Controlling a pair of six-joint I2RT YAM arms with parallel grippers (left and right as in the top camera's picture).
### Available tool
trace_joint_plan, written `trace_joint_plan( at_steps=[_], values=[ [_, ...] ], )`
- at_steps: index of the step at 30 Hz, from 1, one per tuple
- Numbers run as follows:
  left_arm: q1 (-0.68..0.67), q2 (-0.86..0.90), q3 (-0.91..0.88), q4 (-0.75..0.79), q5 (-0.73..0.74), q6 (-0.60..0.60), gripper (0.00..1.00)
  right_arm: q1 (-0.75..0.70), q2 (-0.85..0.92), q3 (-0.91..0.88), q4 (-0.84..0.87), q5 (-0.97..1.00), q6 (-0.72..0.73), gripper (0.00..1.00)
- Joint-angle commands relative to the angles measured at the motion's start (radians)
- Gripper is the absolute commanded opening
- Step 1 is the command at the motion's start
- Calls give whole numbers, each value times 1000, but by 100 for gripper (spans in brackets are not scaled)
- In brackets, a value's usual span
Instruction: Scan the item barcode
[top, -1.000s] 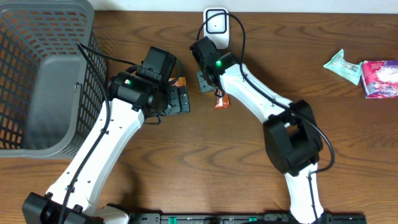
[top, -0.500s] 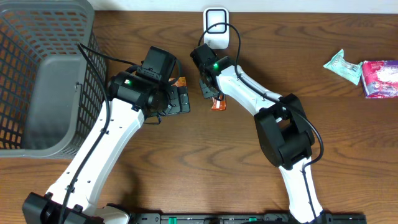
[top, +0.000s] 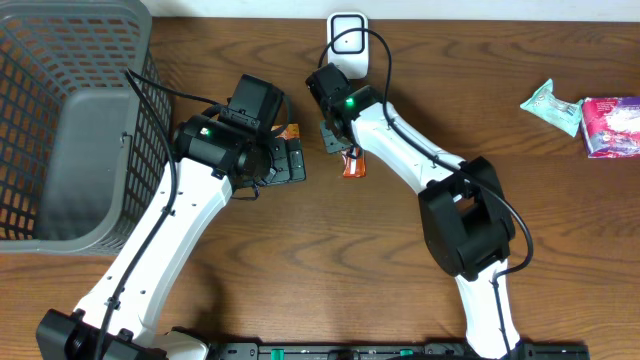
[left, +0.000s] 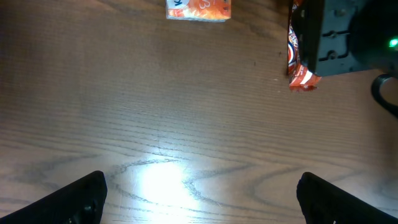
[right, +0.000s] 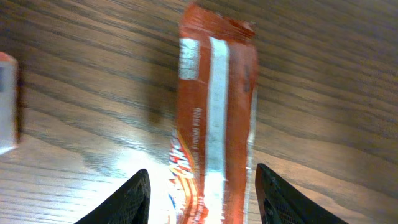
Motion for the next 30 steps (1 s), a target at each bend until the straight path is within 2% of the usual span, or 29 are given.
trace_joint_plan(
  at_steps=[1,6,13,19,25,30],
  values=[
    [3,3,3,-4,-6,6,98,26,-28,4,14,2,9,50],
    [3,3,3,-4,-6,6,98,31,-27,-2,24,36,55,42],
    [3,3,3,-4,-6,6,98,30,-27,-48,57,84,77,47],
    [3,3,3,-4,-6,6,97,32,-27,-163,194,80,66,50],
    [3,3,3,-4,-6,6,98,31,-27,-234,259,88,53,53],
    [3,3,3,-4,-6,6,98,30,-27,-254,276,87,53,39]
  ],
)
